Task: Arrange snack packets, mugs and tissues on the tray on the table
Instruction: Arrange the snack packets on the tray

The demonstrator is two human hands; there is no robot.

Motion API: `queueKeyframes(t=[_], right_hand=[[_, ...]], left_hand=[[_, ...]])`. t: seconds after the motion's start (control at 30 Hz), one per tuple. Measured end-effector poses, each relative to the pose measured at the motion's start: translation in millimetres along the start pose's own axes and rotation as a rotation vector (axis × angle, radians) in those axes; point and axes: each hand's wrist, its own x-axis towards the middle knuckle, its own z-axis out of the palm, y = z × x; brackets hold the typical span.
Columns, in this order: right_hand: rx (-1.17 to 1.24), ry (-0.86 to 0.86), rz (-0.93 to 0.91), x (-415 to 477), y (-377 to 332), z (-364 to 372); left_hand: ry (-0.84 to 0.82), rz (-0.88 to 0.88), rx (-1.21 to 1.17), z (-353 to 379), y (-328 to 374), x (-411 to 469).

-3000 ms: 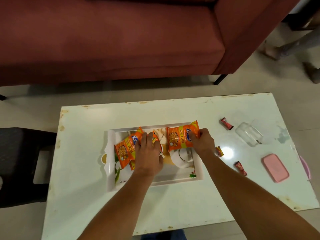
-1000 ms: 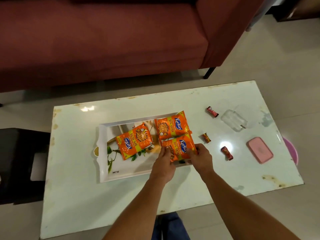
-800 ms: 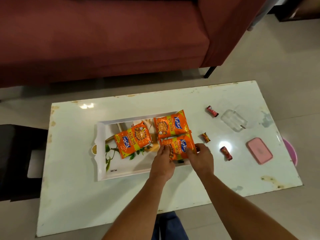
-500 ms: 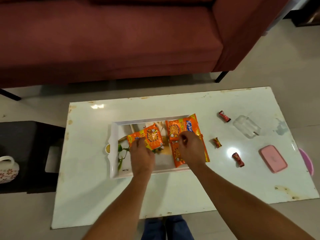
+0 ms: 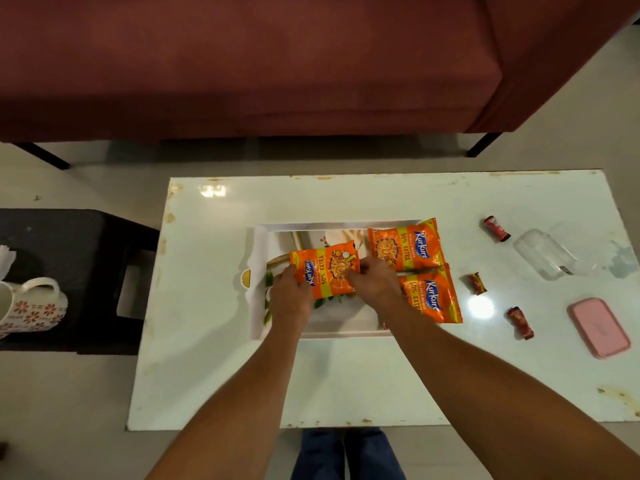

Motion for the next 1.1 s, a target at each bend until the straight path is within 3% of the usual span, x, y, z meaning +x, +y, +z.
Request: queueKeyframes(t=[0.13, 0.27, 0.53, 0.93, 1.1], right_hand=[[0.146, 0.038, -0.059, -20.0, 13.3, -14.3], [0.242, 0.093, -0.08, -40.8, 26.9, -40.1], [0.092, 0.193, 0.029, -36.6, 58.0, -78.8], [-0.168, 0.482, 0.054, -42.0, 63.5, -74.6], [-0.178, 0.56, -0.134, -42.8, 0.4, -102.6]], left_hand=[[-0.004, 0.059, 0.039, 8.7, 12.8, -13.2], [-0.121, 0.192, 0.085, 31.9, 34.6, -45.9], [-0.305, 0.336, 0.171, 70.3, 54.1, -79.4], [-0.267, 0.325, 0.298, 79.5, 51.0, -79.2], [-0.092, 0.292, 0.237, 17.9, 94.3, -65.9]])
